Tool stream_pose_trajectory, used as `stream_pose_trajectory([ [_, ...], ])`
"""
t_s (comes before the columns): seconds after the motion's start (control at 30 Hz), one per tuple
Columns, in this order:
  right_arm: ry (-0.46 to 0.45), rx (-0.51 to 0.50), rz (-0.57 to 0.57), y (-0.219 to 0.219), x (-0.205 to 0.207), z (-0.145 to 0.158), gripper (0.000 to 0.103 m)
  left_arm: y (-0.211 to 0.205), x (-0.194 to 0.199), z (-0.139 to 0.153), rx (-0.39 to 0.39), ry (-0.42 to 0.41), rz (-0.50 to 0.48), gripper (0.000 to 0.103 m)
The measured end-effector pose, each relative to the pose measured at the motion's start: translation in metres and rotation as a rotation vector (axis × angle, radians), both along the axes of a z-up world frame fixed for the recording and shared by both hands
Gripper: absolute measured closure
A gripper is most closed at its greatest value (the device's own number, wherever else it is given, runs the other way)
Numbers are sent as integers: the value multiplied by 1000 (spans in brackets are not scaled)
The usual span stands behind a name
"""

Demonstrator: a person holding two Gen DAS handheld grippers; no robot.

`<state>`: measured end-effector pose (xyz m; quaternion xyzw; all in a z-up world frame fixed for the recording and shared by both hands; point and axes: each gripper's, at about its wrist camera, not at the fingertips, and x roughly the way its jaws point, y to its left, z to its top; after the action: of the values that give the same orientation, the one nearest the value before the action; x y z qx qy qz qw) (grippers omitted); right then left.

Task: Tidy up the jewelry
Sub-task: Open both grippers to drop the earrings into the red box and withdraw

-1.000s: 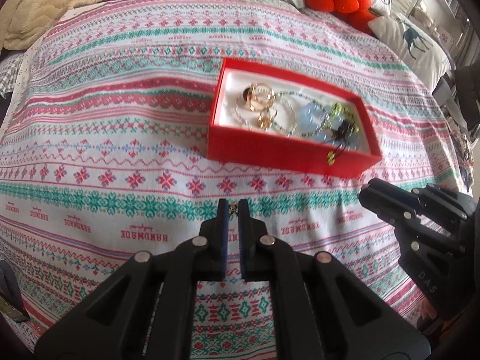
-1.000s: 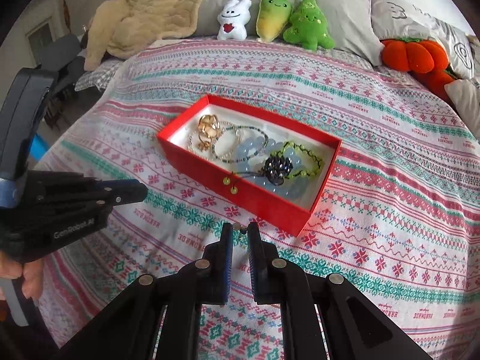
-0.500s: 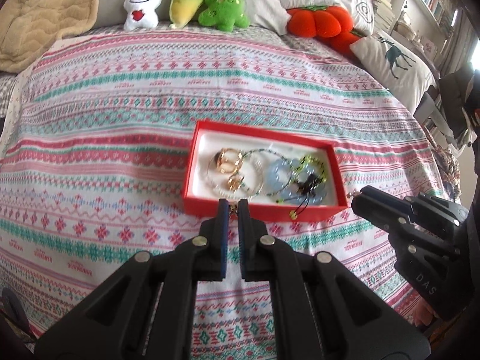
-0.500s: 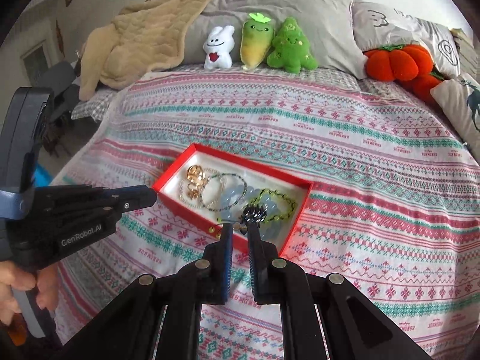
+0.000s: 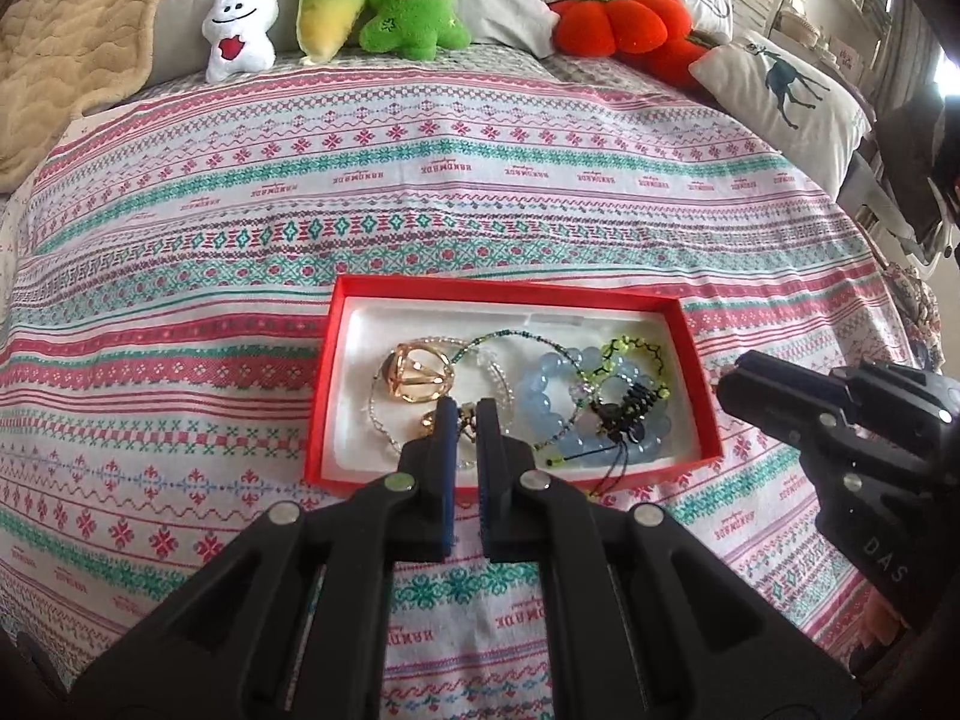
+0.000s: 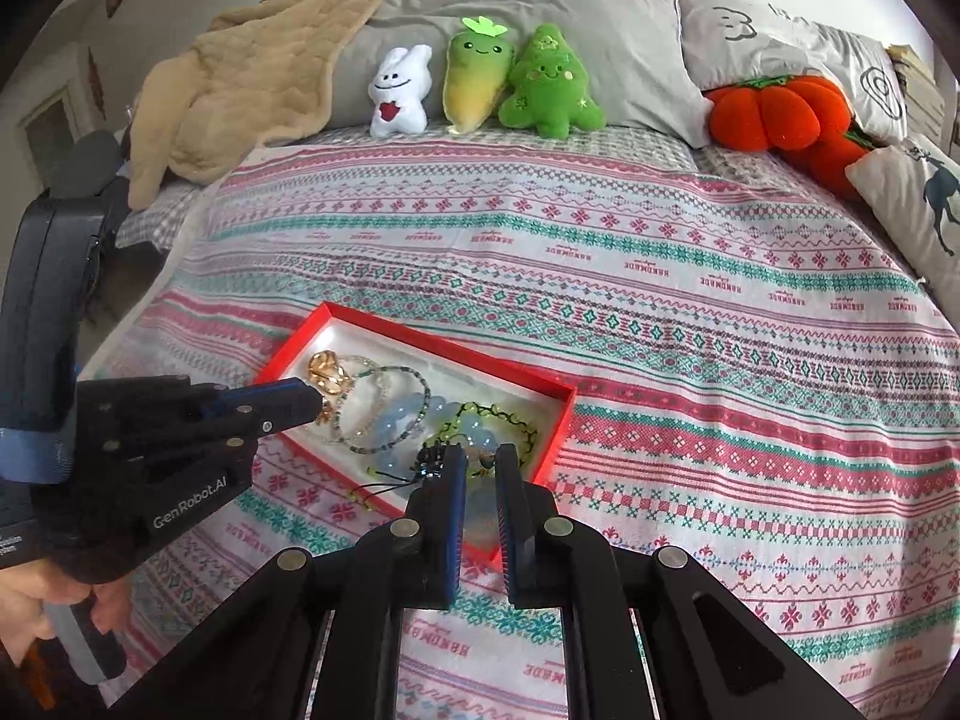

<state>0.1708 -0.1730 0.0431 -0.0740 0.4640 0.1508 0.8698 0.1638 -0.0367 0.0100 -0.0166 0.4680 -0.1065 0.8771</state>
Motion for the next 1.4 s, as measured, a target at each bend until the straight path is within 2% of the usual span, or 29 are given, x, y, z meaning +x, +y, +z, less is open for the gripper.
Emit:
stream_pose_trajectory([
  [0.2,19,17,-18,-7,7,-6,93,-3,3,-6,8,2,12,94],
  [0.33,14,17,-6,-5,7,-5,93,-4,0,-3,43,-9,10,75],
  [0.47,12,24,0,-3,10,-6,93,4,-6,6,88,-29,24,68],
  [0.53,16,35,4,2,13,-7,93,11,-9,9,125,-41,41,59],
  [0.9,20,57,97,52,17,-16,93,46,-17,5,133,12,100,56],
  [1.1,17,55,103,60,19,-23,92,51,-16,0,128,45,101,54],
  [1.17,17,56,112,63,19,-23,89,51,-16,0,129,48,97,51],
  [1.3,30,32,116,67,17,-24,84,49,-19,3,129,46,87,37],
  [1.4,26,21,94,66,15,-22,58,48,-20,4,144,46,96,33],
])
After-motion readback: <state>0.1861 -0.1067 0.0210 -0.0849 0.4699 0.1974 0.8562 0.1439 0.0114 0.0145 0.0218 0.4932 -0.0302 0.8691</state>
